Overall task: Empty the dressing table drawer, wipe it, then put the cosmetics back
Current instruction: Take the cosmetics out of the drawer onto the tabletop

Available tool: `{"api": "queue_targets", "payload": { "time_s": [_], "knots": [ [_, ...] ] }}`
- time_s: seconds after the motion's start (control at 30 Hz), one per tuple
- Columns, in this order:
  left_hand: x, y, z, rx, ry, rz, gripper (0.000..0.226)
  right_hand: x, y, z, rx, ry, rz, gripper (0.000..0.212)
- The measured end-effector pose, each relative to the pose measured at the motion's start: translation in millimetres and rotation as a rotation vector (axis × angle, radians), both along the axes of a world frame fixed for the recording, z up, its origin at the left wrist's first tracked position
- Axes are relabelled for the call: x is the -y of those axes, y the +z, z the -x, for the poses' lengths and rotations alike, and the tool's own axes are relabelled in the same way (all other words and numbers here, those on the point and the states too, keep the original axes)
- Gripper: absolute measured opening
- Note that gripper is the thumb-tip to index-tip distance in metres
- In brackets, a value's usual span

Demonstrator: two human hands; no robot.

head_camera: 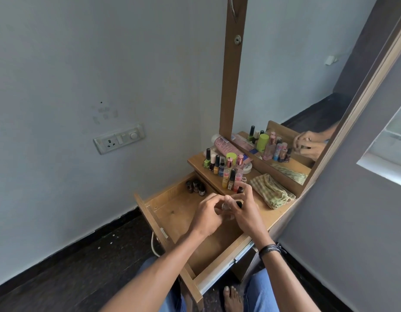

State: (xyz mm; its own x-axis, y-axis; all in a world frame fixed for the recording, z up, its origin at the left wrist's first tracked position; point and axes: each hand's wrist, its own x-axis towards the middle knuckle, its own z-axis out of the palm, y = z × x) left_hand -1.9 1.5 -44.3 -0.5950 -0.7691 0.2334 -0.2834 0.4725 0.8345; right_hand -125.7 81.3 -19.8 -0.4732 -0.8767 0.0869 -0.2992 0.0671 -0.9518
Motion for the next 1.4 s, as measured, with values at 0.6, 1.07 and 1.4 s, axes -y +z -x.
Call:
{"api": "queue_targets", "payload": {
  "time_s": [0.6, 1.07, 1.4],
  "knots": [
    [115, 40, 11, -0.113, 0.471, -0.301, 0.02, -8, -15, 37, -0.005, -0.505, 0.1, 0.012],
    [181, 22, 44, 0.076, 0.384, -0.277, 0.036, -4, -35, 39, -0.168, -0.535, 0.063, 0.019],
    [180, 14, 27, -0.002, 0.476, -0.257, 0.033, -4, -30, 37, -0.197, -0.562, 0.062, 0.014]
  ]
}}
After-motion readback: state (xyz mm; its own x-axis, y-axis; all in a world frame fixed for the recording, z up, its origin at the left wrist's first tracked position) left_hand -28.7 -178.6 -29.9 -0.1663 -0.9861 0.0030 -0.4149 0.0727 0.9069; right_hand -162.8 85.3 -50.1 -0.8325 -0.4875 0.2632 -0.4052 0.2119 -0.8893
